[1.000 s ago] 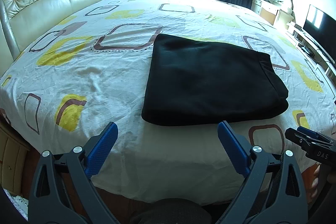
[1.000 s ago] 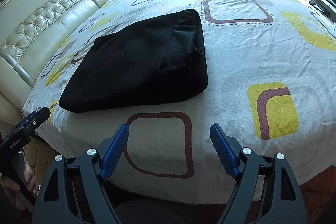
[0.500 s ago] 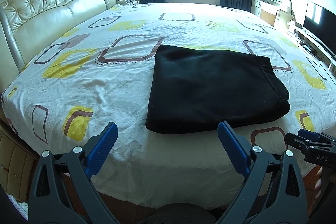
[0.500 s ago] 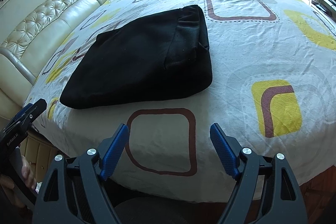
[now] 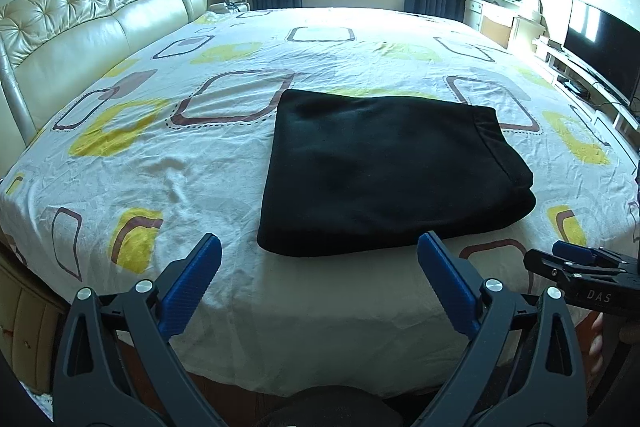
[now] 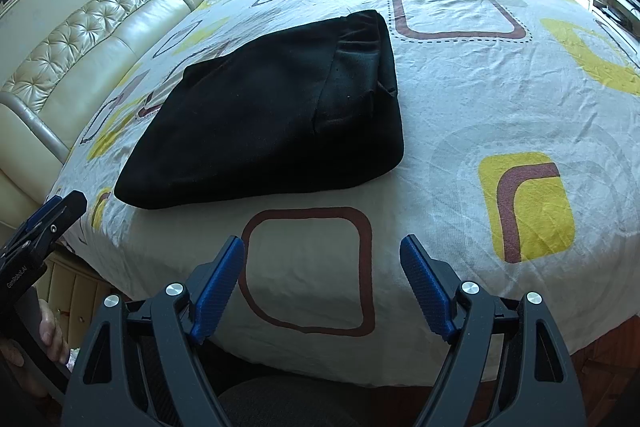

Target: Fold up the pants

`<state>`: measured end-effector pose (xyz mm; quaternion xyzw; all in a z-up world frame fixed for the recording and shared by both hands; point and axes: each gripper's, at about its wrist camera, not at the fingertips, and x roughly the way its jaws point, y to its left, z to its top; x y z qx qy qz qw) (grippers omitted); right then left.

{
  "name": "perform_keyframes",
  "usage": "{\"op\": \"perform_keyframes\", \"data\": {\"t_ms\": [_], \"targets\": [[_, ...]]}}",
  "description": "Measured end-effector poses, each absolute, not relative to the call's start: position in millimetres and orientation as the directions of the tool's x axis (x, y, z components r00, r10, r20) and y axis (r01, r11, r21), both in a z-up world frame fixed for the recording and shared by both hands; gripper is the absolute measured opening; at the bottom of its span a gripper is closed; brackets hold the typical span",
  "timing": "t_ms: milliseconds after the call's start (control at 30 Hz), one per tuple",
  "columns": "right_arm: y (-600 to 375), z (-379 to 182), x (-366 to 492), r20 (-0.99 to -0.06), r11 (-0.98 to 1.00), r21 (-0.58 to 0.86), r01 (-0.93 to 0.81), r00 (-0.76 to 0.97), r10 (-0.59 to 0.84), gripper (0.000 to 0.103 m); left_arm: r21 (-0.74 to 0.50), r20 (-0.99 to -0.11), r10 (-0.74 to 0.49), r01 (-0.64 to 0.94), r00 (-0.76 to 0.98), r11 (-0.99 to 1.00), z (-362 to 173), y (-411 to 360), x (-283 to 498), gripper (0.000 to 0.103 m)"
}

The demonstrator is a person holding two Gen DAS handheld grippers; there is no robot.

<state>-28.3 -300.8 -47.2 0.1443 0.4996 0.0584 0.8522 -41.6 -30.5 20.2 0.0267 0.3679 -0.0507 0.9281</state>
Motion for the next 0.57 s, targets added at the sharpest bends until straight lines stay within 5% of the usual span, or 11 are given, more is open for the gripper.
{"op": "perform_keyframes", "data": {"t_ms": [167, 333, 567], "targets": [[-301, -48, -29, -0.833, 0.951, 0.307, 0.043, 0.496, 0.247, 0.079, -0.028, -0.668, -0.073, 0.073, 0.741, 0.997, 26, -27, -44, 0.101], [-304, -51, -30, -0.826, 0.945, 0.325, 0.042, 0.500, 0.262, 0.079, -0.156, -0.654, -0.222, 0.158, 0.724, 0.975, 42, -13, -22, 0.101], [-349, -25, 19, -0.768, 0.931, 0.354, 0.089, 0.595, 0.235, 0.083, 0.009, -0.643, -0.016, 0.029, 0.765, 1.000, 27, 64, 88, 0.101]]}}
